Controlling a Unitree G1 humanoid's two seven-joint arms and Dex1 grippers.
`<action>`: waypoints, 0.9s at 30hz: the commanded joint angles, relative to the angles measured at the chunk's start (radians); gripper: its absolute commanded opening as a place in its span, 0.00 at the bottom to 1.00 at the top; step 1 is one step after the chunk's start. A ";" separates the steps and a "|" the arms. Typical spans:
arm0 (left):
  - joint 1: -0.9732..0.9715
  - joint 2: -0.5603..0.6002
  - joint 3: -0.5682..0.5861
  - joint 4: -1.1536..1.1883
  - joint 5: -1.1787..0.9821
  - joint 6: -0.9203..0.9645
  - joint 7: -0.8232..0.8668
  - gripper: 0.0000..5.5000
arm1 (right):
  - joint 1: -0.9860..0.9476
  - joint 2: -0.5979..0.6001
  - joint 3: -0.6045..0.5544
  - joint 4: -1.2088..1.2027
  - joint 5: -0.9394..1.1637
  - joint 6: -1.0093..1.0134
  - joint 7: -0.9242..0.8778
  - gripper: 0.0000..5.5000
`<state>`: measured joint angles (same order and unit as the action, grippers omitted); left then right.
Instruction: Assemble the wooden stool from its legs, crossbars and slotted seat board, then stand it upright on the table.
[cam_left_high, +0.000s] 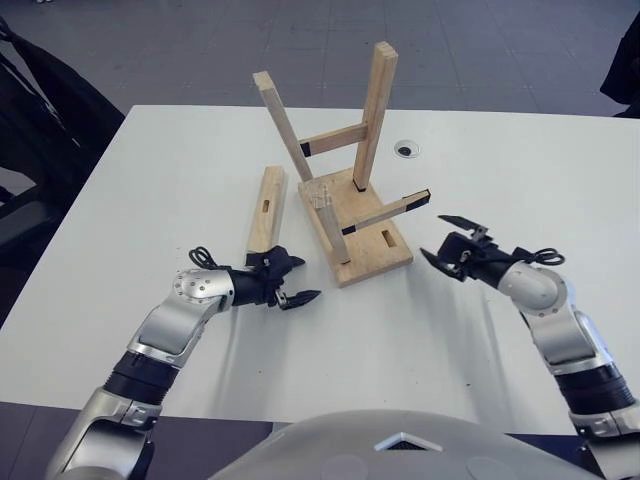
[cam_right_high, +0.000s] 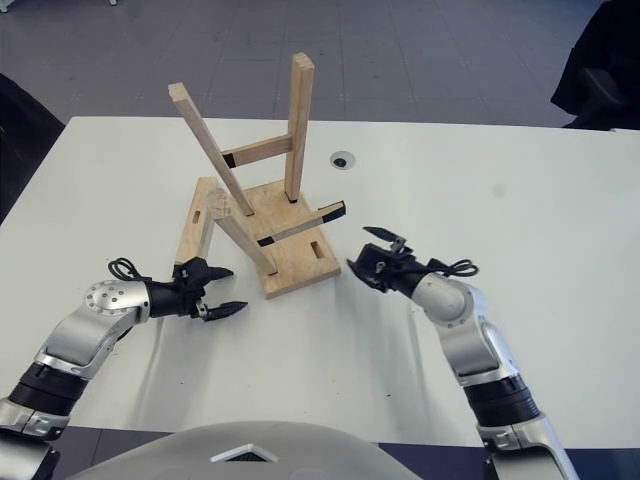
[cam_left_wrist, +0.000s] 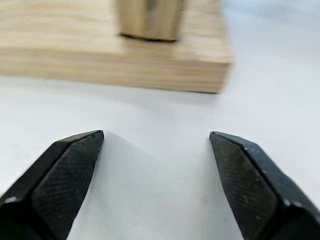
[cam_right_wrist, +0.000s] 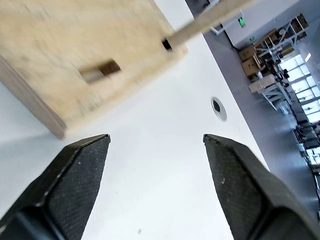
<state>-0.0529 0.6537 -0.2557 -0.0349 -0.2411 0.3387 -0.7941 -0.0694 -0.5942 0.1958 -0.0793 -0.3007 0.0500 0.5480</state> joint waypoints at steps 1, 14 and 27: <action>-0.047 -0.064 0.031 0.072 0.056 -0.004 0.091 0.65 | -0.086 0.027 0.010 0.141 -0.018 -0.036 -0.040 0.63; -0.315 -0.330 -0.008 0.526 0.232 -0.125 0.268 0.46 | -0.100 0.151 0.118 0.165 0.013 -0.069 -0.002 0.63; -0.198 -0.214 0.137 0.227 0.201 -0.069 0.247 0.46 | 0.002 0.139 0.056 -0.014 0.016 0.080 -0.009 0.63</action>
<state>-0.2950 0.3947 -0.1780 0.3036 -0.0242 0.2075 -0.5550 -0.0834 -0.4525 0.2783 -0.0638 -0.2913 0.0943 0.5524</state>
